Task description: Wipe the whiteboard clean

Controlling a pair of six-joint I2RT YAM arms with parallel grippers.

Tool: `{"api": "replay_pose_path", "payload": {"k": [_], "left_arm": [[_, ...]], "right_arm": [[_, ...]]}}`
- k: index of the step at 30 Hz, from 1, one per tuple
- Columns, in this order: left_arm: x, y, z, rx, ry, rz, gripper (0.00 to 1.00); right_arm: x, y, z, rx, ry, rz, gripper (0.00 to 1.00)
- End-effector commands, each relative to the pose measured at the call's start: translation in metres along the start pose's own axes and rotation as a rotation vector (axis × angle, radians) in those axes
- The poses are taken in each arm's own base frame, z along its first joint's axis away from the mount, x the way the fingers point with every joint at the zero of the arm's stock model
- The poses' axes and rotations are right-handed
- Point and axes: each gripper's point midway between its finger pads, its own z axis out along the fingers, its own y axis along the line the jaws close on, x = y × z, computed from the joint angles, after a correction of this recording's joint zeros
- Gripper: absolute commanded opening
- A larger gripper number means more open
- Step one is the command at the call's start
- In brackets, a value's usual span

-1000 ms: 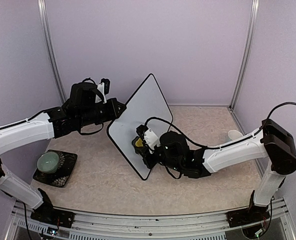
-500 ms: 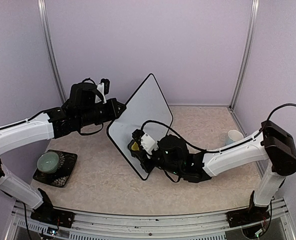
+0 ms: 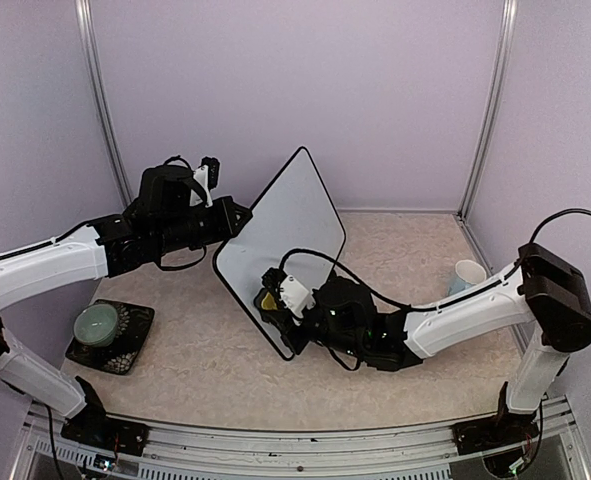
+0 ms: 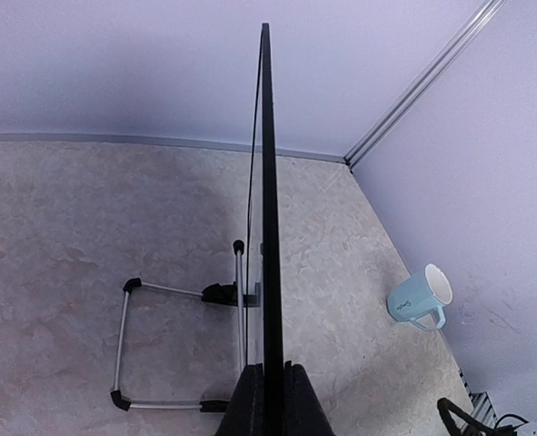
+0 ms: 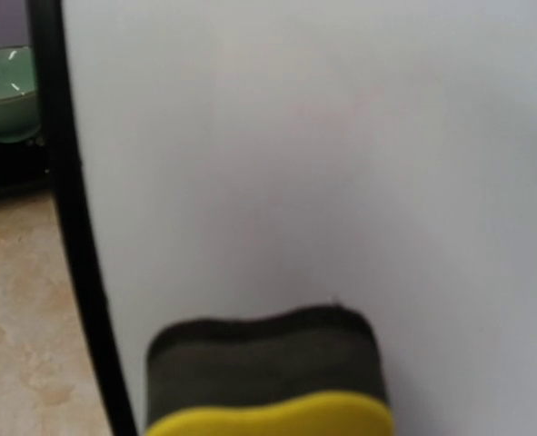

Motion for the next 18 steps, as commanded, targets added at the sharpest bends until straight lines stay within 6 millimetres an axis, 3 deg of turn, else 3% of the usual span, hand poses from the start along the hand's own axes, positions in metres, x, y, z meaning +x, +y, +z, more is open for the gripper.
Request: {"api": "replay_pose_path", "payload": {"k": [1,9,14,18], "left_arm": [[0.060,0.008,0.010,-0.007,0.194,0.025,0.00],[0.059,0.008,0.009,-0.005,0.191,0.027,0.00],[0.058,0.007,0.008,0.001,0.190,0.027,0.00],[0.058,0.007,0.007,0.000,0.189,0.027,0.00]], "right_arm": [[0.038,0.008,0.005,-0.003,0.101,0.003,0.00],[0.065,0.024,0.000,-0.004,0.177,-0.025,0.00],[0.079,0.019,-0.001,0.034,0.218,-0.023,0.00],[0.078,0.014,-0.005,0.050,0.216,-0.023,0.00]]}}
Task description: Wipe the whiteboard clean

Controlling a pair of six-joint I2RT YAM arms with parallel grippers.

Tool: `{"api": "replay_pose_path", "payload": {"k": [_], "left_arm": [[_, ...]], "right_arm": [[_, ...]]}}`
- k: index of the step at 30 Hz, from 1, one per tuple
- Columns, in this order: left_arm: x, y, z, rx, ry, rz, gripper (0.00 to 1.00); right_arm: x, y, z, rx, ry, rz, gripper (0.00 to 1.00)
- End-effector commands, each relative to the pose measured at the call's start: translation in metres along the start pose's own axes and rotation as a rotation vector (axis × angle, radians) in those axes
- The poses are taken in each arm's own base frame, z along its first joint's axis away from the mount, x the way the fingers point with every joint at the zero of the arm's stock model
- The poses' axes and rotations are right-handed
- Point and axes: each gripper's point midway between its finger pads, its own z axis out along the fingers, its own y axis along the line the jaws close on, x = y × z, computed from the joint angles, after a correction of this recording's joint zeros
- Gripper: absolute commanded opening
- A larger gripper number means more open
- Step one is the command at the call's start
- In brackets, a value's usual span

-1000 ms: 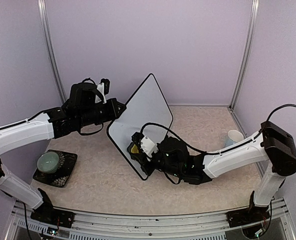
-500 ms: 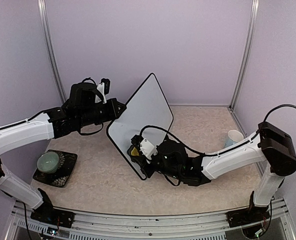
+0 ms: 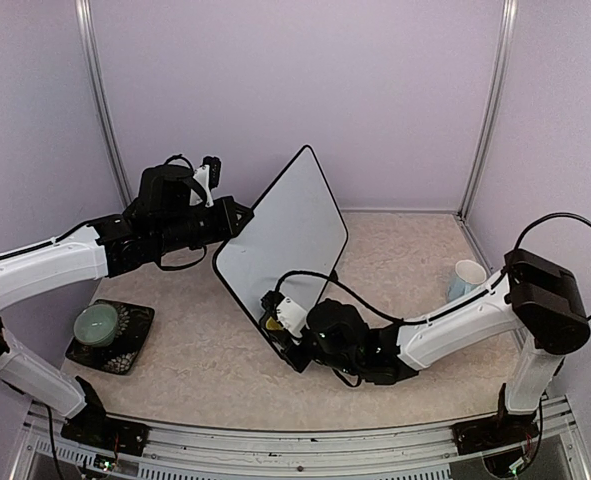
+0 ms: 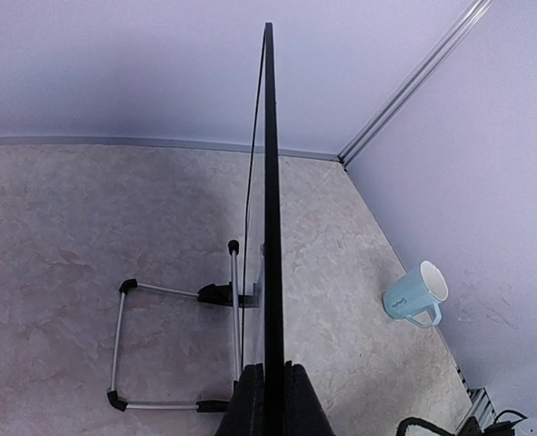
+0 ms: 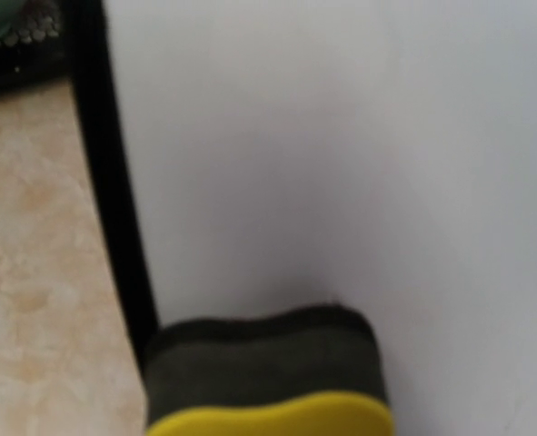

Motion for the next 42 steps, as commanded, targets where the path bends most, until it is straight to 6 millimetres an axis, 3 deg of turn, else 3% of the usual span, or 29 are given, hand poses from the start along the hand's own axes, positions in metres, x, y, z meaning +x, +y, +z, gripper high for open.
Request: {"api": "replay_pose_path", "payload": {"k": [1,8,12,14,20,23,31,36,42], "left_arm": [[0.059,0.010,0.007,-0.018,0.188,0.017,0.00],[0.057,0.012,0.007,-0.024,0.185,0.021,0.00],[0.055,0.013,0.005,-0.022,0.182,0.020,0.00],[0.053,0.013,0.005,-0.022,0.179,0.018,0.00],[0.050,0.011,0.006,-0.015,0.176,0.017,0.04],[0.050,0.011,0.007,-0.017,0.177,0.019,0.05],[0.045,0.011,0.007,-0.022,0.172,0.024,0.14],[0.045,0.014,0.009,-0.026,0.177,0.024,0.18],[0.045,0.018,0.013,-0.033,0.181,0.027,0.24]], "right_arm": [[0.029,0.004,-0.003,0.000,0.082,-0.018,0.00],[-0.006,-0.017,-0.034,0.044,0.001,0.007,0.00],[-0.022,-0.052,-0.062,0.096,-0.059,0.104,0.00],[-0.026,-0.079,-0.075,0.143,-0.083,0.192,0.00],[0.006,-0.175,-0.099,0.345,-0.033,0.466,0.00],[0.020,-0.200,-0.103,0.392,0.002,0.525,0.00],[0.059,-0.227,-0.093,0.396,0.105,0.695,0.00],[0.089,-0.232,-0.083,0.410,0.204,0.746,0.00],[0.108,-0.236,-0.078,0.418,0.251,0.781,0.00]]}}
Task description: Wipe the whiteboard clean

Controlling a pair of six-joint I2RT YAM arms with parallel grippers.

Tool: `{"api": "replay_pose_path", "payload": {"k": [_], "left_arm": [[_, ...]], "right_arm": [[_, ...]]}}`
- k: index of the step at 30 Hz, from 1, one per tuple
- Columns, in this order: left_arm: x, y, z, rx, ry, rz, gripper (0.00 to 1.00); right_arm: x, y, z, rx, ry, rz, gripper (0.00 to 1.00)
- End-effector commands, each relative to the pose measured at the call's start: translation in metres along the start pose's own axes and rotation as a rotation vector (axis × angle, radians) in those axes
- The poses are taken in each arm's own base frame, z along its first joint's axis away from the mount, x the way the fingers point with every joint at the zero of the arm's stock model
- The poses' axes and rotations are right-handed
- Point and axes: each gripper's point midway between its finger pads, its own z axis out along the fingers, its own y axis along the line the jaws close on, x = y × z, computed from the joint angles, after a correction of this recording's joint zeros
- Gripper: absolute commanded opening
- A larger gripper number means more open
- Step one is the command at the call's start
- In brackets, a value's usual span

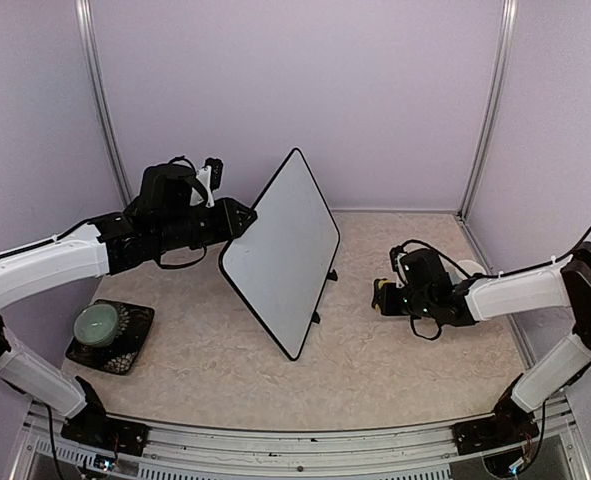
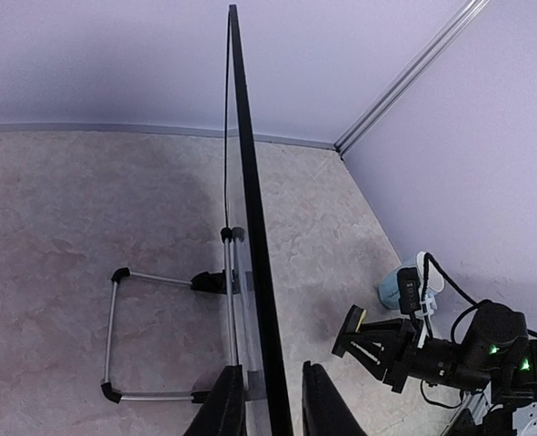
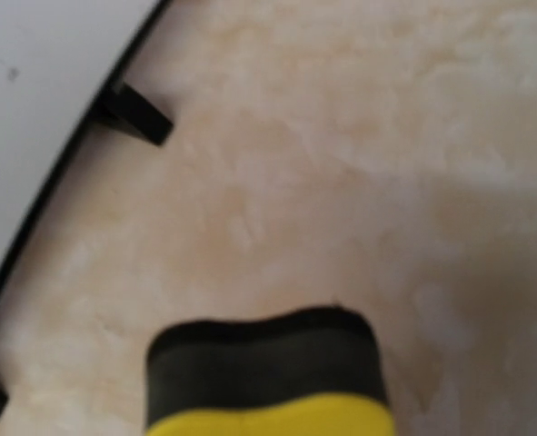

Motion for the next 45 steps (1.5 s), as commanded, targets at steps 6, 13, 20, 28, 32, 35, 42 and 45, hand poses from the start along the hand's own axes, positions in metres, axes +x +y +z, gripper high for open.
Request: {"api": "replay_pose_path", "payload": {"k": [6,13,20,28,32,35,42,45], "left_arm": [[0.036,0.022,0.016,-0.049,0.143,0.031,0.30],[0.026,0.022,0.016,-0.044,0.127,0.037,0.39],[0.013,0.024,0.007,-0.051,0.089,0.038,0.47],[-0.007,0.028,-0.017,-0.065,0.011,0.019,0.49],[-0.013,0.031,-0.028,-0.070,-0.021,0.010,0.50],[-0.014,0.034,-0.032,-0.071,-0.032,0.003,0.51],[-0.013,0.036,-0.032,-0.069,-0.030,-0.006,0.51],[-0.010,0.037,-0.034,-0.067,-0.030,-0.011,0.51]], "right_arm": [[-0.007,-0.003,0.010,-0.020,0.033,0.063,0.00],[-0.001,-0.008,0.018,-0.001,0.065,0.066,0.03],[0.014,-0.024,0.026,0.045,0.116,0.083,0.17],[0.034,-0.045,0.040,0.134,0.199,0.096,0.33],[0.044,-0.057,0.045,0.193,0.234,0.095,0.38],[0.048,-0.065,0.045,0.239,0.248,0.093,0.42],[0.047,-0.071,0.050,0.290,0.270,0.081,0.53],[0.036,-0.068,0.051,0.295,0.262,0.074,0.57]]}}
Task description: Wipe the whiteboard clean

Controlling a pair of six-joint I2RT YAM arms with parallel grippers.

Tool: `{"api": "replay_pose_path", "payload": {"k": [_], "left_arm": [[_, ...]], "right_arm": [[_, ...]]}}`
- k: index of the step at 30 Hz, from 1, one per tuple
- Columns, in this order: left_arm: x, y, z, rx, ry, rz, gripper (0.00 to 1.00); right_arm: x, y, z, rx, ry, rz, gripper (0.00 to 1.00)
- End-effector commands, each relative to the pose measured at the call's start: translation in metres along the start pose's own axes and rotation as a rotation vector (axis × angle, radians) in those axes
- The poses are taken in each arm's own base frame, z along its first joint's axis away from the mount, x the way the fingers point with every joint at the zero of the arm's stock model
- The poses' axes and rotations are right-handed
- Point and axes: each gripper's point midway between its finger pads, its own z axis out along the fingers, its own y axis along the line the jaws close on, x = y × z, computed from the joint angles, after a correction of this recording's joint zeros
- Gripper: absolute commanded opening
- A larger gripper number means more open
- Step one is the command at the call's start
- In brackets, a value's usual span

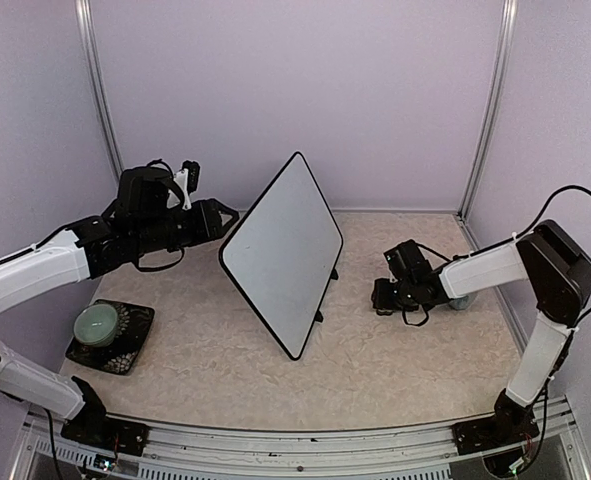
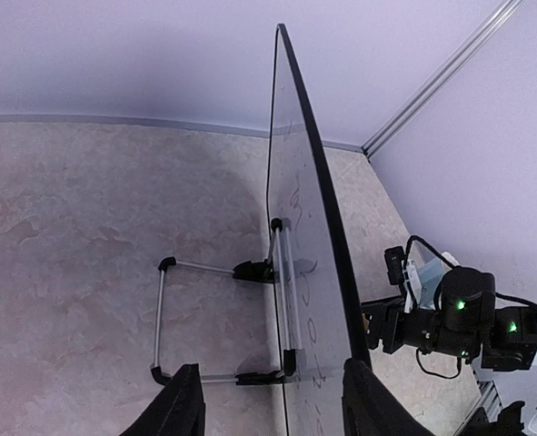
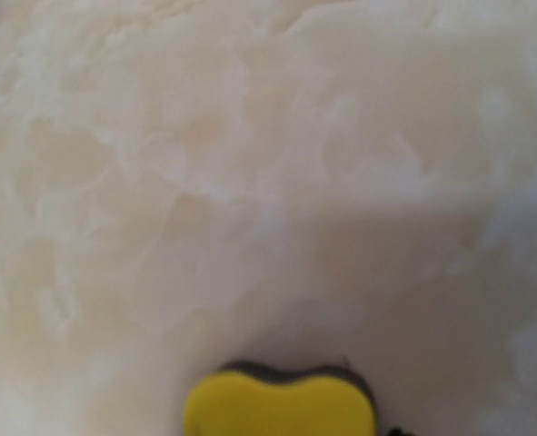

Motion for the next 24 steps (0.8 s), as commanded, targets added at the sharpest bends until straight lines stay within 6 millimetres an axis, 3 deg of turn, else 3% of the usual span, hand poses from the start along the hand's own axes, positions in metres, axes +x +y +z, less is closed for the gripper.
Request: {"api": "replay_pose_path", "payload": {"k": [1,3,5,9,13,18,24], "left_arm": [[0.001,0.005,-0.006,-0.008,-0.013,-0.005,0.51],[0.004,0.010,-0.009,-0.021,-0.015,-0.010,0.51],[0.007,0.014,-0.013,-0.027,-0.018,-0.021,0.51],[0.007,0.019,-0.021,-0.035,-0.042,-0.026,0.52],[0.009,0.021,-0.023,-0.038,-0.044,-0.034,0.52],[0.015,0.028,-0.014,-0.075,-0.024,-0.019,0.52],[0.026,0.018,0.005,-0.049,0.024,-0.013,0.50]], "right_arm": [[0.018,-0.025,0.002,0.112,0.102,-0.017,0.58],[0.003,-0.017,-0.012,0.086,0.061,-0.016,0.67],[-0.017,-0.007,-0.033,0.053,0.006,-0.025,0.85],[-0.060,0.011,-0.076,0.003,-0.117,-0.054,1.00],[-0.088,0.036,-0.114,-0.069,-0.189,-0.087,1.00],[-0.121,0.093,-0.158,-0.236,-0.260,-0.177,1.00],[-0.154,0.158,-0.200,-0.419,-0.296,-0.251,0.98]]}}
